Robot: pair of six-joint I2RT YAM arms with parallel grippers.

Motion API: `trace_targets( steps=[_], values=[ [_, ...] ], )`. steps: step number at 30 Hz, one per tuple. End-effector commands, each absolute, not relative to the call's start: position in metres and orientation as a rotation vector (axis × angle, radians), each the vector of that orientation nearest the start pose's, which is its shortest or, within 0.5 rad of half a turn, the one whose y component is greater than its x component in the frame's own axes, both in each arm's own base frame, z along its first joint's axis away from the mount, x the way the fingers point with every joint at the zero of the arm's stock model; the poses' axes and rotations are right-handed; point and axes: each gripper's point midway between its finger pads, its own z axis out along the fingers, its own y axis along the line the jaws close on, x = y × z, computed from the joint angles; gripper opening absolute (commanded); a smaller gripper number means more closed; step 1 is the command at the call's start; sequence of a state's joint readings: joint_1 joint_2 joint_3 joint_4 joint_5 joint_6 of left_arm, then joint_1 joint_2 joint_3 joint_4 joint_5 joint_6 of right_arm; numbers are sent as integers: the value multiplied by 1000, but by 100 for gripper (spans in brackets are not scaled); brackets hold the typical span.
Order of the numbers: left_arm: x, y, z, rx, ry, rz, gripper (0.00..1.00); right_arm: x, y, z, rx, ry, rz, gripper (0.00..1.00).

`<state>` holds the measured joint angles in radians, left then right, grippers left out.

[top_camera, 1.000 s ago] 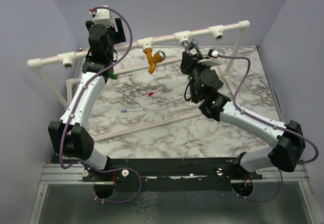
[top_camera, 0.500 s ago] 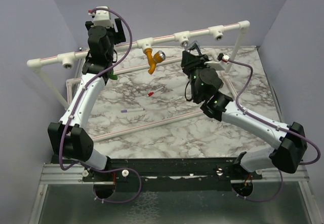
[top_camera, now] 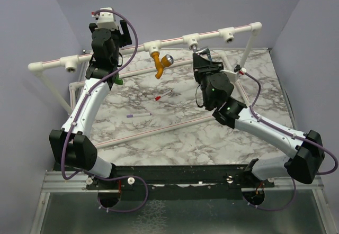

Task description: Install the water faucets

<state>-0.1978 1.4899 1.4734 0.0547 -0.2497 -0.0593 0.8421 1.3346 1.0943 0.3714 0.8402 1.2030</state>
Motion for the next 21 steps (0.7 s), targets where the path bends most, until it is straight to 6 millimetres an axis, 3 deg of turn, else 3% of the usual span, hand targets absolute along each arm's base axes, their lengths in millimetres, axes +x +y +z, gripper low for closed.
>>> trace_targets(
  steps=[1, 8, 14, 21],
  values=[
    [473, -65, 291, -10, 1881, 10, 80, 364, 262, 375, 1084, 1249, 1202, 1],
    [470, -60, 296, -16, 1866, 25, 80, 370, 270, 364, 1216, 1214, 1322, 1],
    [470, -60, 296, -17, 1861, 18, 80, 373, 286, 375, 1257, 1203, 1465, 1],
    [471, -59, 296, -19, 1862, 24, 80, 370, 288, 385, 1231, 1201, 1500, 2]
  ],
)
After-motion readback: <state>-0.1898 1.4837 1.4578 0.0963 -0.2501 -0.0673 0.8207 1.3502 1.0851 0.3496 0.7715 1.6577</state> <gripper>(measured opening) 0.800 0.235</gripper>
